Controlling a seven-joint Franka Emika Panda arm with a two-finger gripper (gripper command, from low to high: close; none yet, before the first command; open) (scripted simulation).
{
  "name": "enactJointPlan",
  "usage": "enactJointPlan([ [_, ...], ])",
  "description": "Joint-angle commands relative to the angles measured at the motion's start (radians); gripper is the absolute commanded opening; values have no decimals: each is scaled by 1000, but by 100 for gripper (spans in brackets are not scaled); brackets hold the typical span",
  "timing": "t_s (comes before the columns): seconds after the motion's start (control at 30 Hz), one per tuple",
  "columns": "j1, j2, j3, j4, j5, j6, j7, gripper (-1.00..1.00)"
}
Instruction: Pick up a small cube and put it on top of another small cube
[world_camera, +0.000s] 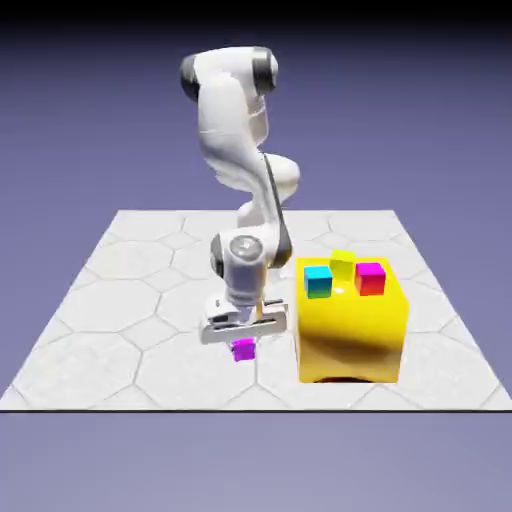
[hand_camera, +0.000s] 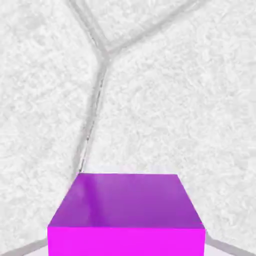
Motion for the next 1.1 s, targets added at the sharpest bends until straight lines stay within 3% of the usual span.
enactJointPlan([
  [0.0,-19,36,30,-5,43,-26,-31,-100],
  [1.07,-306,762,205,88,660,-553,-1421,-100],
])
